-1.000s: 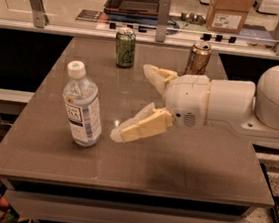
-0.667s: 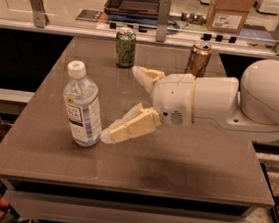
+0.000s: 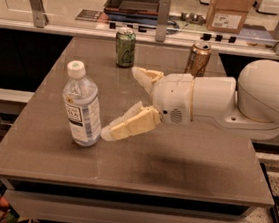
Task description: Pick blue plastic bottle
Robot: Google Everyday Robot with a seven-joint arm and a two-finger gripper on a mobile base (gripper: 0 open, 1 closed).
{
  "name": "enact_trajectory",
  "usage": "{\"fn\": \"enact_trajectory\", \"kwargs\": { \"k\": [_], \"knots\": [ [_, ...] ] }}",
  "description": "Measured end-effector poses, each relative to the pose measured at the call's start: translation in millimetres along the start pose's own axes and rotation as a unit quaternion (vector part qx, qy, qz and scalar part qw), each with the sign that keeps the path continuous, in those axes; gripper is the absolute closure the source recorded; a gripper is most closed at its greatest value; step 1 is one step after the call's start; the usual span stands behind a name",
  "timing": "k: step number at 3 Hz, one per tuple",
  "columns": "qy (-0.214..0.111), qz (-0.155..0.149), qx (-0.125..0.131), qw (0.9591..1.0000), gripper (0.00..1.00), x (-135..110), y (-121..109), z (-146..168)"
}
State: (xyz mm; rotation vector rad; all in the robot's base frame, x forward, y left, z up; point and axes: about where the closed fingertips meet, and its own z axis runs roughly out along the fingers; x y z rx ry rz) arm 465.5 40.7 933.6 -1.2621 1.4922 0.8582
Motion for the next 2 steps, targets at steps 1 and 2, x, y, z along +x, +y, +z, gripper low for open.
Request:
{"fn": "enact_trajectory", "kwargs": {
  "k": [1,2],
  "knots": [
    [-0.011,0.023,-0.014,0.9996,0.00,12.5,-3.5,13.5],
    [-0.028,0.040,-0.029,0.9984,0.00,25.7,1.1,33.2]
  ]
}}
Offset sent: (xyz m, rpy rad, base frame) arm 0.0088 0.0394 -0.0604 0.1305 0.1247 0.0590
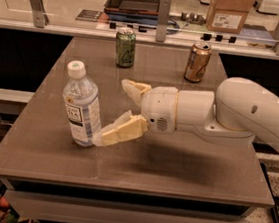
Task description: Pick blue plastic bottle
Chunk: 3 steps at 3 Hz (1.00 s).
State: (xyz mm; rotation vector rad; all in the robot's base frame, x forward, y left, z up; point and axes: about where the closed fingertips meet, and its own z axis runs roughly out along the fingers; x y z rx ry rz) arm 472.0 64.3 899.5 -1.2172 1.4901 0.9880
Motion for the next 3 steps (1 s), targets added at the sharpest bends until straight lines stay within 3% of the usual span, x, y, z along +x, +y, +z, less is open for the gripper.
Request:
{"fn": "enact_trajectory", "kwargs": {
  "k": [2,3],
  "knots": [
    [-0.063,-0.023,-0.027,0.9974,0.00,5.0,9.8,47.1],
    [-0.080,-0.035,-0.046,0.9951,0.19,2.7,19.3,68.5]
  ]
}}
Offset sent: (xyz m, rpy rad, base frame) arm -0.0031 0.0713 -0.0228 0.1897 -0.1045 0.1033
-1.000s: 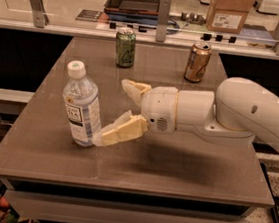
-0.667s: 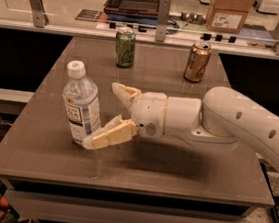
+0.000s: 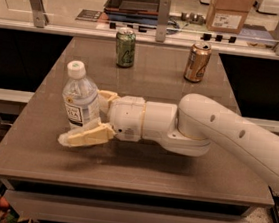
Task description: Pick blue plastic bottle
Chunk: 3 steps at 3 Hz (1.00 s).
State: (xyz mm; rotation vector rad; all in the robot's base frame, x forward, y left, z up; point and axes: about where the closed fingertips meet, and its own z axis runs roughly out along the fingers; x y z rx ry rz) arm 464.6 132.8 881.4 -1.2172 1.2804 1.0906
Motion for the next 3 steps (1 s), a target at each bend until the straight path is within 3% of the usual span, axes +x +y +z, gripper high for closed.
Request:
{"fn": "enact_trajectory", "kwargs": {
  "k": [3],
  "knots": [
    [0.001,-0.004,-0.005,1.0000,0.88,-3.4,4.1,4.7]
  ]
}}
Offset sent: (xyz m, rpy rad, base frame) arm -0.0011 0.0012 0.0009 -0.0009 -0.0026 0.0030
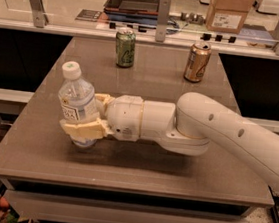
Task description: Pick blue plastic bottle
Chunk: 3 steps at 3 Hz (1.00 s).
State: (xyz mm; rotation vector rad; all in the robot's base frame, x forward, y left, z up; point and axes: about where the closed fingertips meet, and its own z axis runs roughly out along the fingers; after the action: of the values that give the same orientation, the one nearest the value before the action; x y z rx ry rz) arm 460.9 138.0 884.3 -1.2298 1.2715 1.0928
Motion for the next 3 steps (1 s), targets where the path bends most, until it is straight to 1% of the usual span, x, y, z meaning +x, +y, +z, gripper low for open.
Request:
{"fn": "enact_trajectory", "kwargs": {
  "k": [1,2,3],
  "knots": [
    [0.000,-0.001,-0.002,1.0000,1.00,-1.1,1.2,1.5],
    [-0.001,-0.002,-0.004,1.0000,1.00,-2.2,1.2,2.0],
    [0.002,-0.010,-0.008,0.9999,1.00,-20.9,-3.8,-2.2]
  ]
}}
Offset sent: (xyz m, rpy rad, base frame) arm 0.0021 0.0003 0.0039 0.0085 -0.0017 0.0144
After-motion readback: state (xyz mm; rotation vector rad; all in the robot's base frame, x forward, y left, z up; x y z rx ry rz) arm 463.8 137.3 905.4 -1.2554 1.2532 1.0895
